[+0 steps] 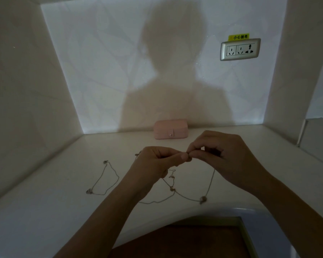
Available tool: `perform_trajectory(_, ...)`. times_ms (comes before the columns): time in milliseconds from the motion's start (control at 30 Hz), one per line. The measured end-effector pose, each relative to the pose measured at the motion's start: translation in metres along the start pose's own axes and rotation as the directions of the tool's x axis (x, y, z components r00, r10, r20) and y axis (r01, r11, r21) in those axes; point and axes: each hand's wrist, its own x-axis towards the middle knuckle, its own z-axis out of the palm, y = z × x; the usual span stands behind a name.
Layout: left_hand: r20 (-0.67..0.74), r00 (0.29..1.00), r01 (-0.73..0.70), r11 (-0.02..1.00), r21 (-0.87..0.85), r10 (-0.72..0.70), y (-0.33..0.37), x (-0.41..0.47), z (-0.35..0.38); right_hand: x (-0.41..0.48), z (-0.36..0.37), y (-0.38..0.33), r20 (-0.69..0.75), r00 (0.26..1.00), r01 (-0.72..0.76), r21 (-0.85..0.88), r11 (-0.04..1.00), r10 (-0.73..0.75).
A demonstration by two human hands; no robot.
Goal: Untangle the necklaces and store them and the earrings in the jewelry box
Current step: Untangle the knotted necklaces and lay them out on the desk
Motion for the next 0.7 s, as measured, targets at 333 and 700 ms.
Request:
perform_trajectory(333, -0.095, 0.994, 0.055, 0.996, -0.075, -0.062, -0.002, 0.007, 0.008, 0.015, -0.007, 0.001, 0.072, 0.997, -0.020, -0.166, 0.986, 0.032)
perform_trajectory(700, -0.012, 0.999, 0.050, 0.984, -0.169, -0.053, -0.003, 0.005, 0.002, 0.031, -0.032, -0.010, 0.300, 0.938, -0.189, 0.015, 0.982, 0.176)
